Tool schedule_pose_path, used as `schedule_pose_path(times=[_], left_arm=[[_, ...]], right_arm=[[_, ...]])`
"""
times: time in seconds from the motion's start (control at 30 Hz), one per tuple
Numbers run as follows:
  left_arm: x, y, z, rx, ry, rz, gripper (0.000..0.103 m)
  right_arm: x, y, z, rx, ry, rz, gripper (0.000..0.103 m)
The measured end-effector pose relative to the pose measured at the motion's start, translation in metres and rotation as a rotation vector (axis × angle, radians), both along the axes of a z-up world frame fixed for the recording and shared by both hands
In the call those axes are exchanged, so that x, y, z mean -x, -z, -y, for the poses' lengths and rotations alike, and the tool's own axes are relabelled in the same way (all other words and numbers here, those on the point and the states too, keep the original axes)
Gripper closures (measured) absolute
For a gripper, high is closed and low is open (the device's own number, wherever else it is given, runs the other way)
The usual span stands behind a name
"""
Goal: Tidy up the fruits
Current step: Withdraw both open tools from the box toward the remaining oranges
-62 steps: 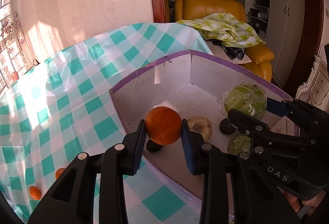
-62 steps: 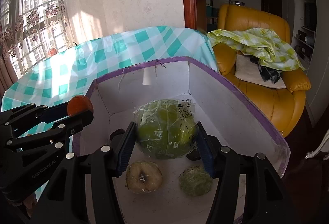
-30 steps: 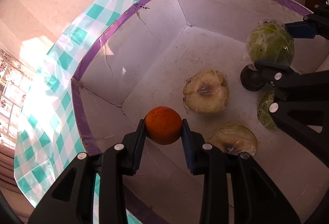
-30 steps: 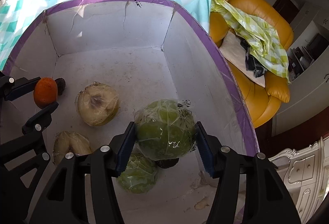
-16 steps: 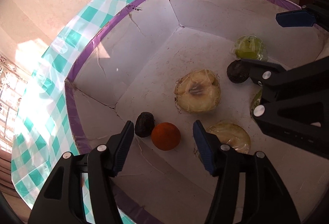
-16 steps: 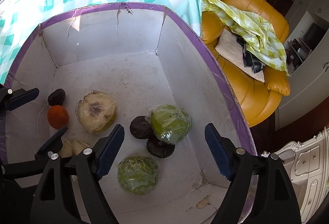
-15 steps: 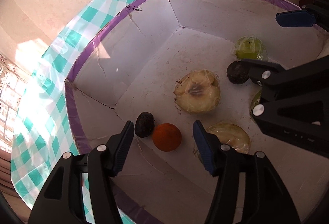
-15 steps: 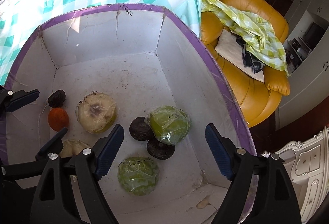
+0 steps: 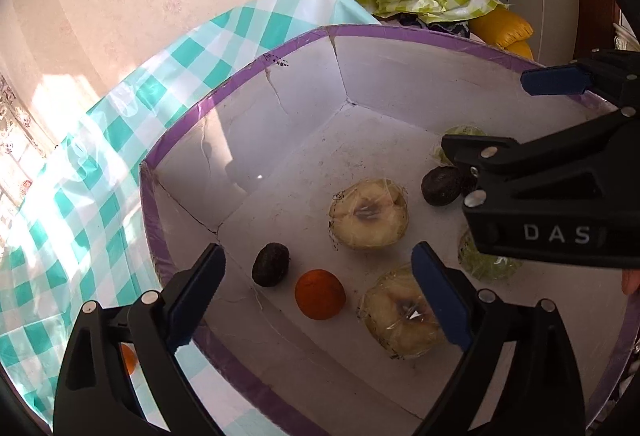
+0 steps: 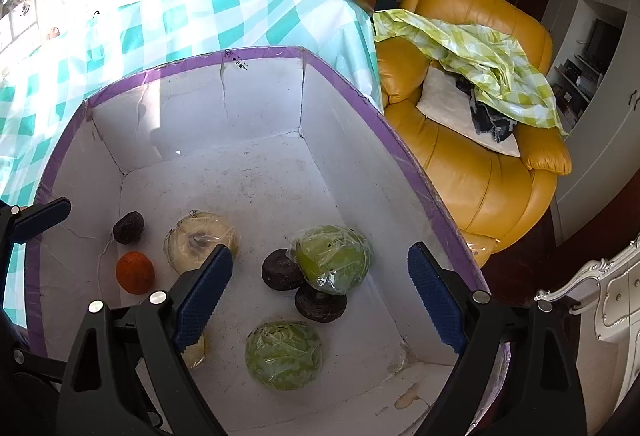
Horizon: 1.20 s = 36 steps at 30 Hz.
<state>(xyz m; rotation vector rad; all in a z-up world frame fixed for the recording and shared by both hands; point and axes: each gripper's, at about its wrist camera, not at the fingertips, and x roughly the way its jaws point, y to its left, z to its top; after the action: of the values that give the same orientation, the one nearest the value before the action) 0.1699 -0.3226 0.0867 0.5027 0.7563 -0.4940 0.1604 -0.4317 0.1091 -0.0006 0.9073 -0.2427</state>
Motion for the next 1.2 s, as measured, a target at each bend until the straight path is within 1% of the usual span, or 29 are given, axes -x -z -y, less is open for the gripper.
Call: schedule_pose_path(times=[0.07, 0.13, 0.17, 0.23, 0.37, 0.5, 0.53, 0.57, 0.63, 0.67, 0.73, 0.8, 0.83, 0.93, 1.03, 1.1, 1.2], left_arm=[[-0.002, -0.008, -0.009, 0.062, -0.014, -0.013, 0.006], [-0.002, -0.017, -0.018, 0.113, -0.048, -0.003, 0.005], [-0.003, -0.022, -0.022, 0.125, -0.074, 0.017, 0.003], [-0.001, -0.032, -0.032, 0.158, -0.125, 0.066, 0.002], [-0.005, -0.052, -0.059, 0.246, -0.222, 0.101, 0.002], [-0.005, -0.069, -0.087, 0.298, -0.306, 0.162, 0.002], [-0.004, -0.072, -0.094, 0.315, -0.318, 0.188, 0.002], [-0.001, -0.075, -0.100, 0.332, -0.326, 0.231, 0.002], [0.005, -0.078, -0.108, 0.325, -0.360, 0.324, 0.002], [0.006, -0.079, -0.111, 0.323, -0.362, 0.338, 0.002], [0.004, -0.080, -0.120, 0.339, -0.342, 0.320, 0.002], [0.004, -0.079, -0.130, 0.381, -0.334, 0.304, 0.002], [0.003, -0.079, -0.135, 0.395, -0.340, 0.292, 0.002], [-0.002, -0.075, -0.151, 0.423, -0.372, 0.259, 0.002], [-0.004, -0.070, -0.171, 0.444, -0.419, 0.264, 0.002], [-0.004, -0.068, -0.185, 0.450, -0.437, 0.273, 0.002], [-0.004, -0.064, -0.207, 0.459, -0.481, 0.287, 0.002]], right_arm=[[0.004, -0.005, 0.002, -0.016, 0.010, 0.030, 0.017], [0.006, -0.009, 0.004, -0.034, 0.013, 0.058, 0.017], [0.007, -0.012, 0.005, -0.046, 0.017, 0.070, 0.017], [0.011, -0.017, 0.008, -0.071, 0.032, 0.091, 0.017], [0.018, -0.032, 0.012, -0.025, 0.106, 0.154, 0.017], [0.024, -0.049, 0.012, 0.008, 0.177, 0.205, 0.017], [0.027, -0.053, 0.010, 0.015, 0.192, 0.228, 0.017], [0.030, -0.058, 0.007, 0.018, 0.206, 0.252, 0.017], [0.031, -0.063, 0.004, 0.014, 0.230, 0.263, 0.016], [0.031, -0.065, 0.002, 0.008, 0.227, 0.258, 0.016], [0.029, -0.067, -0.004, 0.009, 0.211, 0.258, 0.016], [0.030, -0.069, -0.013, 0.021, 0.194, 0.282, 0.016], [0.032, -0.069, -0.019, 0.013, 0.163, 0.298, 0.016], [0.038, -0.071, -0.031, -0.079, 0.066, 0.355, 0.016], [0.045, -0.075, -0.041, -0.153, 0.012, 0.415, 0.016], [0.047, -0.078, -0.053, -0.169, -0.012, 0.436, 0.016], [0.049, -0.082, -0.073, -0.162, -0.056, 0.462, 0.016]])
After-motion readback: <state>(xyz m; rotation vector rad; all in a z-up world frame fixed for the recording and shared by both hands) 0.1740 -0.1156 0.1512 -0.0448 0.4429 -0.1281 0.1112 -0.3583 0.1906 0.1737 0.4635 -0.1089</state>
